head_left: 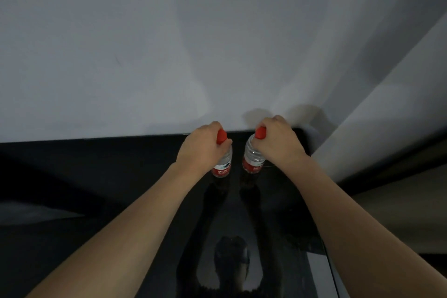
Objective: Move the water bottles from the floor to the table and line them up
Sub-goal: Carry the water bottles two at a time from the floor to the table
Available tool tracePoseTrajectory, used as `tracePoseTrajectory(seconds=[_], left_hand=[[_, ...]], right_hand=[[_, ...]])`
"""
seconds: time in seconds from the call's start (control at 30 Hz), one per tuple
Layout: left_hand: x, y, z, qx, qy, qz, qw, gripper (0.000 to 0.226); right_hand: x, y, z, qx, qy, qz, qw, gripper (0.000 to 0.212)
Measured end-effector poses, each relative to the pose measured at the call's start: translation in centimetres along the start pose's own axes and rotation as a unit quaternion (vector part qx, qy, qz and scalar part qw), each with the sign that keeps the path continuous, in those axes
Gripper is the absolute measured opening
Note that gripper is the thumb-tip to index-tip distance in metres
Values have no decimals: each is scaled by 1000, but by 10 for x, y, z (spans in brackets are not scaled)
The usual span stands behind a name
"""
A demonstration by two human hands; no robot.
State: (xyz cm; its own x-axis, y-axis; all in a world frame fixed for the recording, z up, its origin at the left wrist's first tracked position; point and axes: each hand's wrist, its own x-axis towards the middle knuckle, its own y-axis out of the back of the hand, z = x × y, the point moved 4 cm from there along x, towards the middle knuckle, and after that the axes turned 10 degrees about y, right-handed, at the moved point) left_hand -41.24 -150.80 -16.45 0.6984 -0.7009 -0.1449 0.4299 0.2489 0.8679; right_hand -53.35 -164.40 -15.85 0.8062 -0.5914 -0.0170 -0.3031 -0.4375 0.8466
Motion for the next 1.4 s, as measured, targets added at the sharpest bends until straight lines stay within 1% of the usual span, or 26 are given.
tracePoseTrajectory(seconds=[0.1, 0.2, 0.3, 0.37, 0.47, 0.53, 0.7, 0.83, 0.97, 1.1, 1.4], left_hand=[[-2, 0, 1, 19, -9, 14, 1000, 26], [-6, 3, 0, 29, -2, 8, 1000, 33], [-16, 10, -1, 45, -13, 14, 999, 42], [-24, 17, -3, 78, -34, 33, 996, 46], [-42, 29, -11, 94, -39, 71, 992, 53], [-55, 37, -17, 93, -33, 94, 991, 54], [-84, 62, -38, 88, -22, 151, 984, 46], [-107, 86, -58, 92, -21, 192, 977, 42], [-133, 112, -89, 91, 1, 228, 969, 41], [-164, 139, -131, 86, 43, 256, 962, 39], [-261, 207, -264, 76, 184, 310, 929, 45]], right_hand=[[-3, -5, -5, -29, 16, 2, 999, 27], [-8, -5, -7, -45, 22, 0, 999, 34], [-15, -1, -11, -54, 26, -1, 998, 47], [-22, 5, -16, -57, 41, 29, 997, 54], [-36, 15, -33, -33, 69, 108, 991, 54], [-46, 17, -47, -15, 82, 136, 987, 53], [-59, 6, -79, -8, 108, 93, 990, 59], [-65, -3, -114, 6, 147, 88, 985, 55], [-73, -21, -159, 2, 192, 72, 979, 54], [-83, -45, -210, -2, 228, 45, 973, 55], [-114, -125, -358, -7, 326, -21, 945, 59]])
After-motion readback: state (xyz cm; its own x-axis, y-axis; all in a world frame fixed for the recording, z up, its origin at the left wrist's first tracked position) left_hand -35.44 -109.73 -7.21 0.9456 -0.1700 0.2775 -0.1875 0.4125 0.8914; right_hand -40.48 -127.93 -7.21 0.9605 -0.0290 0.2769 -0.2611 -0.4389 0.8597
